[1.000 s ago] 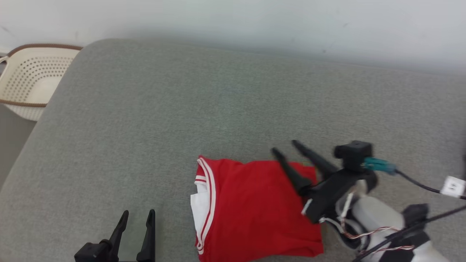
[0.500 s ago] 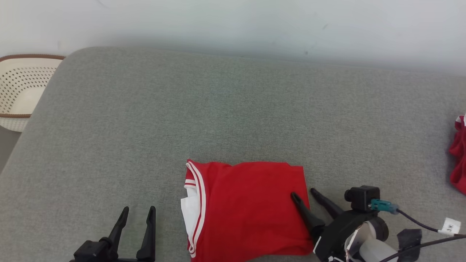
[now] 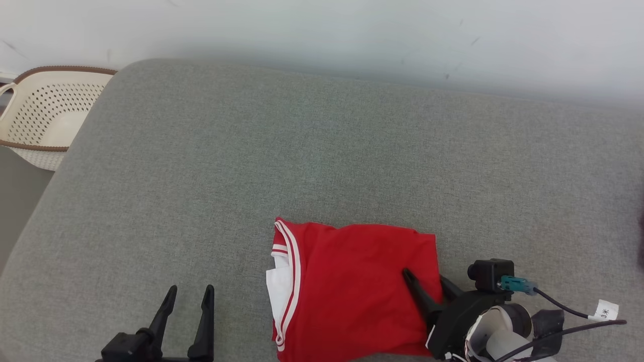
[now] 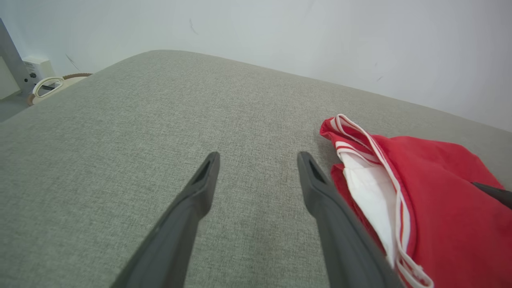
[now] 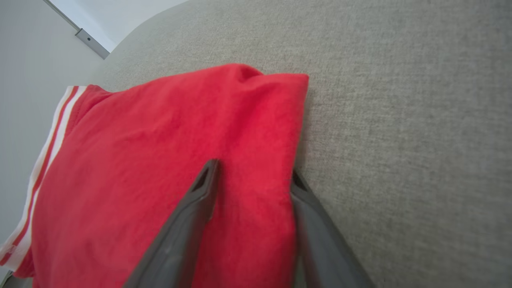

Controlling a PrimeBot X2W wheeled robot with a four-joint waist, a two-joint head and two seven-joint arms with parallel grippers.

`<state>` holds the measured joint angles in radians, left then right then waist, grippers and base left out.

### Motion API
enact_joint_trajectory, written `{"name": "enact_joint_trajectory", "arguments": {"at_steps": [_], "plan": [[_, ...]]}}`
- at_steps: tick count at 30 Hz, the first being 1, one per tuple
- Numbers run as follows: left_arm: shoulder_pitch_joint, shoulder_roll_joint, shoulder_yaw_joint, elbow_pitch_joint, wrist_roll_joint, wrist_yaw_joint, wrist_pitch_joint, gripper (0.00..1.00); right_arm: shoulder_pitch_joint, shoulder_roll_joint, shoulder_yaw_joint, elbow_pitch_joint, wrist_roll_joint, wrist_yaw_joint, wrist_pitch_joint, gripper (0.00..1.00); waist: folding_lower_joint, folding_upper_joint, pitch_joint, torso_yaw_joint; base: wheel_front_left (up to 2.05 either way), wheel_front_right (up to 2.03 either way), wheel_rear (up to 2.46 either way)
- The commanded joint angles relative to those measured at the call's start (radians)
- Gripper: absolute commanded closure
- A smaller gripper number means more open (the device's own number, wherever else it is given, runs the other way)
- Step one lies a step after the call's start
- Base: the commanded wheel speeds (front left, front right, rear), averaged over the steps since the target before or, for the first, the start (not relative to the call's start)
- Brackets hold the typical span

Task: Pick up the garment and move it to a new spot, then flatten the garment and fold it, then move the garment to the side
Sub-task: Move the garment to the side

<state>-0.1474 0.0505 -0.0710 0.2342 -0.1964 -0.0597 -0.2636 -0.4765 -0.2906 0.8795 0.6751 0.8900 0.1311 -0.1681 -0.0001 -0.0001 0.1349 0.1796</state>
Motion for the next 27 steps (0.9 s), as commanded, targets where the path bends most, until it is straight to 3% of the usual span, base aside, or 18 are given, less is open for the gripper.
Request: {"name": "enact_joint_trajectory", "arguments": {"at_steps": [1, 11, 27], "plan": [[0.006, 0.001, 0.004, -0.003, 0.007, 0.001, -0.001, 0.00, 0.022, 0.011, 0.020, 0.012, 0.002, -0.001, -0.002, 1.00, 0.0001, 0.0001, -0.004, -0.004, 0.00, 0.00, 0.00], [0.032, 0.000, 0.015, -0.010, 0.032, 0.007, -0.001, 0.00, -0.009, -0.018, -0.013, 0.045, -0.066, -0.001, -0.083, 1.00, 0.0001, 0.0001, -0.070, -0.104, 0.00, 0.00, 0.00], [0.032, 0.000, 0.037, -0.033, 0.114, 0.010, -0.001, 0.00, 0.040, 0.005, -0.090, 0.061, -0.139, -0.001, -0.097, 1.00, 0.0001, 0.0001, -0.097, -0.422, 0.00, 0.00, 0.00]]}}
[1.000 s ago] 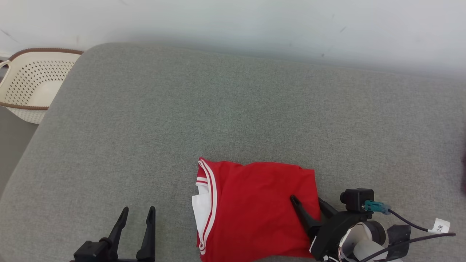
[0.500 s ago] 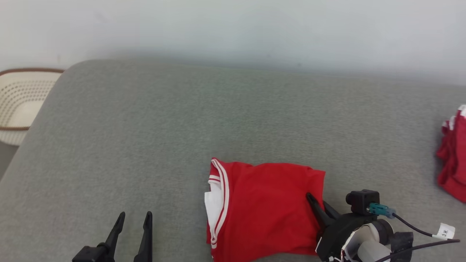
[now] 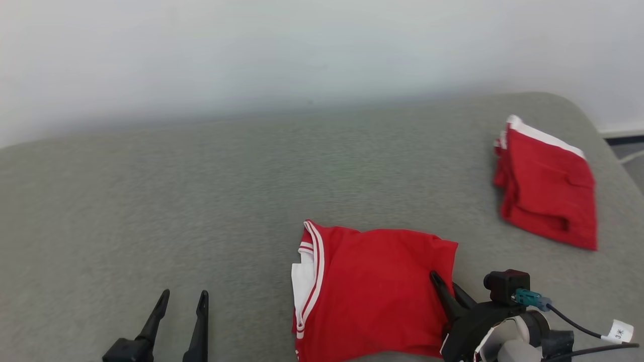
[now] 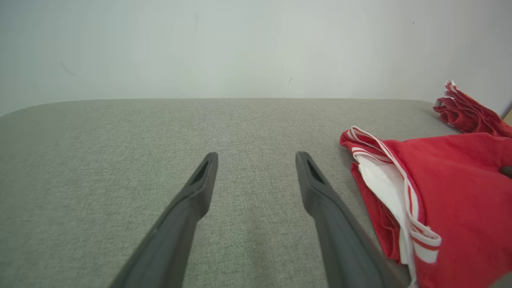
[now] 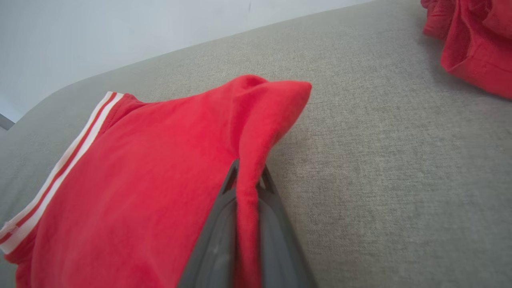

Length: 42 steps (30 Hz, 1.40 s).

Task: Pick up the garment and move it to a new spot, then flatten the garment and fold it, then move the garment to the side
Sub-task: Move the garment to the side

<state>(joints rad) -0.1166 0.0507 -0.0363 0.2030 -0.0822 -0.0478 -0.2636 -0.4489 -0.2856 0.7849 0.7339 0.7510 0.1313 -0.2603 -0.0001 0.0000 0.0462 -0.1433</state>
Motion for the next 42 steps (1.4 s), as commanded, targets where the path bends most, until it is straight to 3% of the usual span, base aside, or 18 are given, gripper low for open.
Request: {"name": "enact_joint_trajectory", "arguments": {"at_steps": [1, 14, 21, 27, 31, 42], "plan": [[0.000, 0.000, 0.005, -0.003, -0.001, 0.004, -0.001, 0.00, 0.014, 0.002, -0.005, -0.002, -0.006, -0.001, -0.005, 1.00, 0.0001, 0.0000, -0.006, -0.117, 0.00, 0.00, 0.00], [0.006, 0.000, 0.019, 0.003, 0.040, -0.011, -0.001, 0.00, 0.063, 0.045, -0.073, -0.057, -0.071, -0.001, -0.005, 1.00, 0.0001, 0.0000, 0.019, -0.324, 0.00, 0.00, 0.00], [-0.025, 0.000, 0.026, 0.000, 0.034, -0.031, -0.001, 0.00, 0.080, 0.052, -0.079, -0.064, -0.072, -0.001, -0.005, 1.00, 0.0001, 0.0000, 0.047, -0.380, 0.00, 0.00, 0.00], [-0.042, 0.001, 0.007, -0.002, 0.030, -0.040, -0.001, 0.00, 0.041, 0.035, -0.061, -0.065, -0.106, -0.001, -0.005, 1.00, 0.0001, 0.0000, 0.068, -0.362, 0.00, 0.00, 0.00], [-0.053, 0.000, -0.005, -0.005, 0.030, -0.045, -0.001, 0.00, -0.070, 0.001, -0.032, -0.068, -0.161, -0.001, -0.005, 1.00, 0.0001, 0.0000, 0.085, -0.303, 0.00, 0.00, 0.00], [-0.071, 0.001, -0.017, -0.007, 0.017, -0.033, -0.001, 0.00, -0.347, -0.148, -0.012, -0.048, -0.209, -0.001, 0.048, 1.00, 0.0001, 0.0000, 0.125, -0.170, 0.00, 0.00, 0.00]]}}
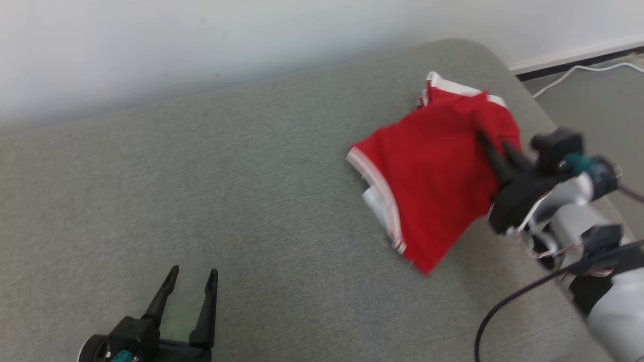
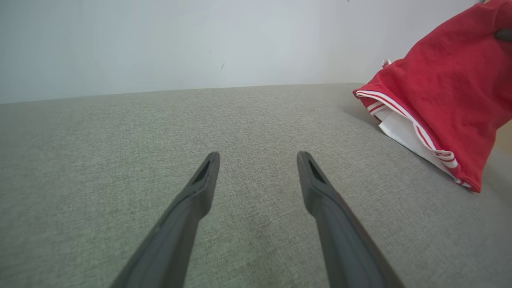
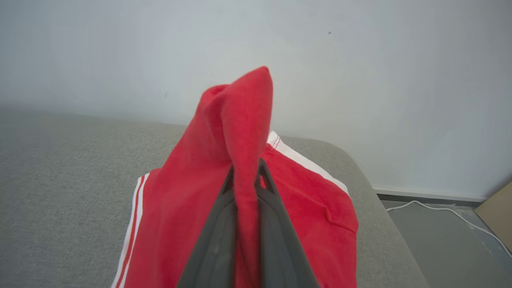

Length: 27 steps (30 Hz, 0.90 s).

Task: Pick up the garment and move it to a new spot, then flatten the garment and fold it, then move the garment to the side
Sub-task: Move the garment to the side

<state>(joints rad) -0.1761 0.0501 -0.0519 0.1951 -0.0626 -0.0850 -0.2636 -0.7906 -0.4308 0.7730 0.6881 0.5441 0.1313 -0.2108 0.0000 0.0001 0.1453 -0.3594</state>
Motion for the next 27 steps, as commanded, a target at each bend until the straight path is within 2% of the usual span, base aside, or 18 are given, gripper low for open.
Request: {"name": "enact_joint_trajectory", "arguments": {"at_steps": [1, 7, 10, 17, 18, 22, 25, 27], "plan": [[-0.012, 0.001, 0.001, 0.002, 0.000, 0.005, -0.001, 0.00, -0.027, -0.013, -0.006, 0.004, -0.005, -0.001, 0.003, 1.00, 0.0000, -0.0001, 0.032, 0.056, 0.00, 0.00, 0.00], [-0.025, 0.001, -0.003, 0.007, 0.006, -0.002, -0.001, 0.00, -0.132, -0.093, -0.050, 0.086, -0.007, -0.001, 0.024, 1.00, 0.0000, -0.0001, 0.067, 0.117, 0.00, 0.00, 0.00], [-0.039, 0.001, -0.006, 0.007, 0.008, -0.007, -0.001, 0.00, -0.160, -0.112, -0.071, 0.158, -0.017, -0.001, 0.031, 1.00, 0.0000, -0.0001, 0.085, 0.141, 0.00, 0.00, 0.00], [-0.064, 0.001, -0.018, 0.008, 0.021, -0.015, -0.001, 0.00, -0.207, -0.139, -0.174, 0.407, -0.112, -0.001, 0.003, 1.00, 0.0000, -0.0001, 0.110, 0.204, 0.00, 0.00, 0.00], [-0.066, 0.001, -0.018, 0.005, 0.024, -0.017, -0.001, 0.00, -0.243, -0.158, -0.230, 0.484, -0.166, -0.001, -0.029, 0.00, 0.0000, -0.0001, 0.115, 0.215, 0.00, 0.00, 0.00], [-0.066, 0.001, -0.007, 0.001, 0.029, -0.017, -0.001, 0.00, -0.277, -0.151, -0.344, 0.544, -0.289, -0.001, -0.053, 0.00, 0.0000, -0.0001, 0.120, 0.226, 0.00, 0.00, 0.00], [-0.066, 0.001, -0.001, 0.002, 0.033, -0.016, -0.001, 0.00, -0.257, -0.150, -0.452, 0.467, -0.393, -0.001, -0.054, 0.00, 0.0000, -0.0001, 0.122, 0.226, 0.00, 0.00, 0.00], [-0.063, 0.001, 0.002, 0.003, 0.032, -0.010, -0.001, 0.00, -0.214, -0.111, -0.518, 0.390, -0.457, -0.001, -0.054, 0.00, 0.0000, -0.0001, 0.118, 0.224, 0.00, 0.00, 0.00]]}}
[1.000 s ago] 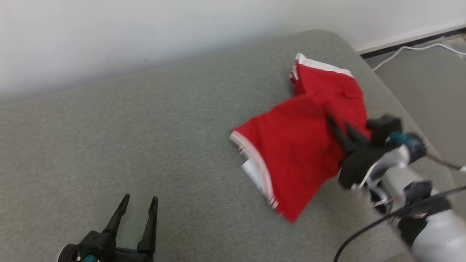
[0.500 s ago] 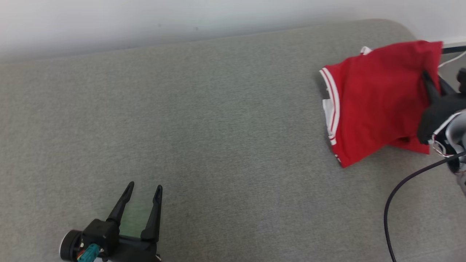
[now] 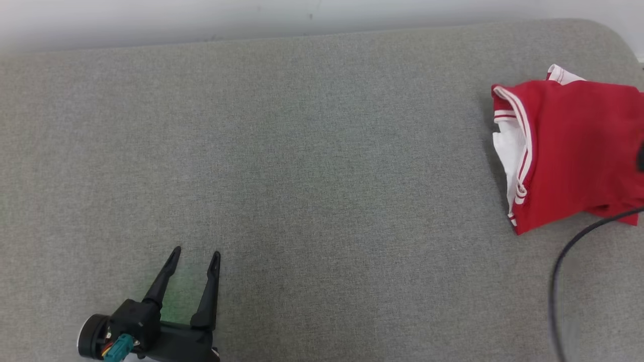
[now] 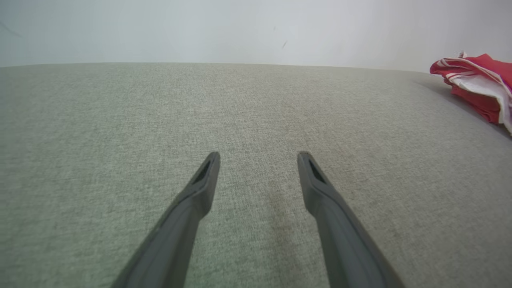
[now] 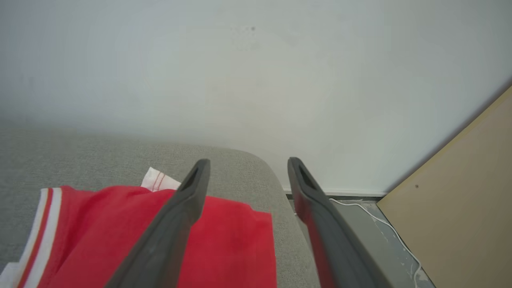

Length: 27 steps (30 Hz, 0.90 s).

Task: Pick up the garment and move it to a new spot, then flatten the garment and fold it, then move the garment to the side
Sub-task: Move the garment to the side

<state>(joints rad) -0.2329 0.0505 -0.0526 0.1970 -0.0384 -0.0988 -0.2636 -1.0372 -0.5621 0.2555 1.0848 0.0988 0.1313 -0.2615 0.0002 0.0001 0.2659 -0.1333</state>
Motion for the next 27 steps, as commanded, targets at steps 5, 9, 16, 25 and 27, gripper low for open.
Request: {"name": "enact_joint_trajectory", "arguments": {"at_steps": [5, 9, 16, 25, 27], "plan": [[0.008, 0.001, 0.007, 0.003, 0.001, 0.018, -0.001, 0.00, 0.162, 0.147, -0.116, -0.249, -0.111, -0.001, -0.004, 0.00, -0.0002, -0.0001, -0.030, -0.005, 0.00, 0.00, 0.00], [0.031, 0.001, 0.006, 0.017, -0.003, 0.046, -0.001, 0.00, 0.297, 0.243, -0.122, -0.409, -0.112, -0.001, -0.002, 0.00, -0.0002, -0.0001, -0.072, 0.003, 0.00, 0.00, 0.00], [0.065, 0.000, -0.002, 0.033, -0.018, 0.070, 0.000, 0.00, 0.478, 0.317, -0.069, -0.538, -0.055, -0.001, -0.002, 0.00, -0.0002, -0.0001, -0.144, 0.024, 0.00, 0.00, 0.00], [0.127, 0.000, 0.006, 0.036, -0.027, 0.102, -0.001, 0.00, 0.711, 0.394, -0.095, -0.660, -0.009, -0.001, -0.002, 0.00, -0.0002, -0.0001, -0.242, 0.073, 0.00, 0.00, 0.00], [0.141, 0.001, 0.009, 0.035, -0.019, 0.108, -0.001, 0.00, 0.746, 0.395, -0.105, -0.675, -0.013, -0.001, -0.002, 0.00, -0.0002, -0.0001, -0.254, 0.084, 0.00, 0.00, 0.00]]}}
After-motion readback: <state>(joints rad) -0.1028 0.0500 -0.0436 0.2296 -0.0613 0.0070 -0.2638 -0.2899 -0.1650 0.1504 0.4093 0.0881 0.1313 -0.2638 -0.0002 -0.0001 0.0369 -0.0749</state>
